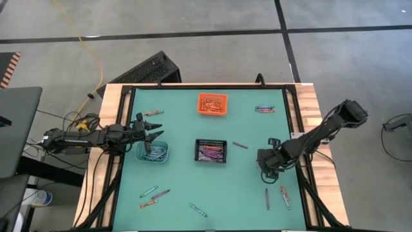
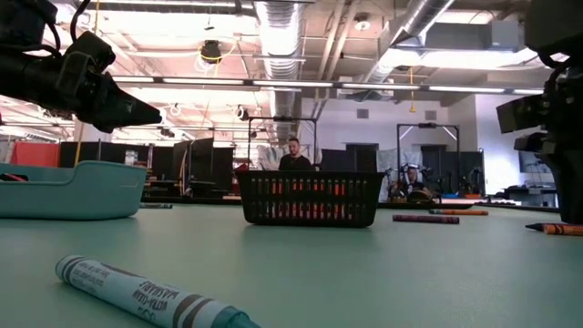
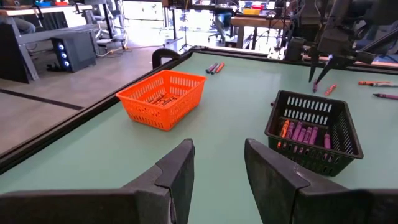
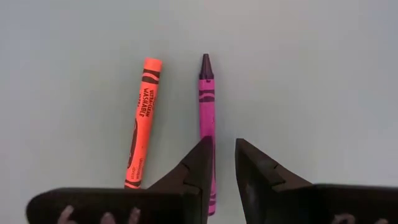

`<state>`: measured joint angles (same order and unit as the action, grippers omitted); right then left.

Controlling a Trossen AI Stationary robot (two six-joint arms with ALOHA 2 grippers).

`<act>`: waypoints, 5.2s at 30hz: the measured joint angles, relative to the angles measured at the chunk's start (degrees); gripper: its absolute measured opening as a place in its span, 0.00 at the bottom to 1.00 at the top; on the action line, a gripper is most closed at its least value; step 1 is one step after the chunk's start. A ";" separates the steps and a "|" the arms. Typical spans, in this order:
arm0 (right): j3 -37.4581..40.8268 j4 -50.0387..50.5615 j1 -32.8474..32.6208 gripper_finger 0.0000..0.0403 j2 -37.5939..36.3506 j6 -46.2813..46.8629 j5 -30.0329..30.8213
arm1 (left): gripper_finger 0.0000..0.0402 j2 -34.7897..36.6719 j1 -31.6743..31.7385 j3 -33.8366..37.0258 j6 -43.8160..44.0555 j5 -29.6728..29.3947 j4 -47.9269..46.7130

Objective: Sort crayons
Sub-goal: Put the violet crayon into the black bin, then put the orange crayon into the orange bin

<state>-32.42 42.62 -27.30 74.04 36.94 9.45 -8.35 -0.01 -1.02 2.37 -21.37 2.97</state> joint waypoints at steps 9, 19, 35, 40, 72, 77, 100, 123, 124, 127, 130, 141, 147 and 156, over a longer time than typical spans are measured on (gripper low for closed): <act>0.28 -2.42 -1.97 0.22 0.26 1.10 -1.01 | 0.32 -0.01 0.00 0.00 0.00 0.02 0.06; 0.28 -1.98 -2.00 0.22 0.26 0.44 -0.61 | 0.32 0.00 0.00 0.00 0.00 0.04 0.02; -0.24 -0.31 0.54 0.02 0.17 0.51 -0.64 | 0.32 0.00 0.00 0.00 0.00 0.04 0.01; -4.26 5.43 0.88 0.02 -0.69 0.00 3.83 | 0.32 -0.01 0.02 0.00 0.00 0.04 -0.01; -18.08 -32.29 15.30 0.01 2.57 -40.85 -0.02 | 0.32 0.01 0.02 0.00 0.00 0.03 -0.01; -25.76 -30.77 19.57 0.01 12.49 -44.50 -4.92 | 0.32 -0.01 0.02 0.00 0.00 0.04 -0.01; -40.50 -22.47 29.72 0.01 26.36 -38.50 -29.05 | 0.32 -0.01 0.00 0.00 0.00 0.02 -0.01; -43.98 -18.67 26.92 0.03 33.90 -26.70 -24.46 | 0.32 -2.21 0.02 0.00 0.00 0.12 0.03; -43.98 -18.65 26.92 0.03 33.92 -26.43 -24.44 | 0.32 -2.20 0.02 0.00 0.00 0.13 0.01; -43.98 -18.16 26.94 0.03 33.90 -26.32 -24.36 | 0.32 -2.13 0.00 0.00 0.00 0.13 0.03; -43.96 -16.64 26.96 0.04 33.90 -25.39 -24.30 | 0.32 -2.18 0.00 0.00 0.00 0.11 0.01; -43.96 -14.68 27.96 0.24 33.90 -24.18 -24.14 | 0.32 -2.20 0.00 0.00 0.00 0.13 0.01; -43.96 -13.98 27.72 0.25 34.01 -29.39 -18.46 | 0.32 -2.20 0.00 0.00 0.00 0.14 0.01; -43.80 -13.63 25.46 0.24 34.03 -31.40 -11.93 | 0.32 -2.20 0.00 0.00 0.00 0.15 0.01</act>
<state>-76.22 28.99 -1.84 108.07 5.54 -2.48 -10.55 -0.01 -1.02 2.37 -21.21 2.98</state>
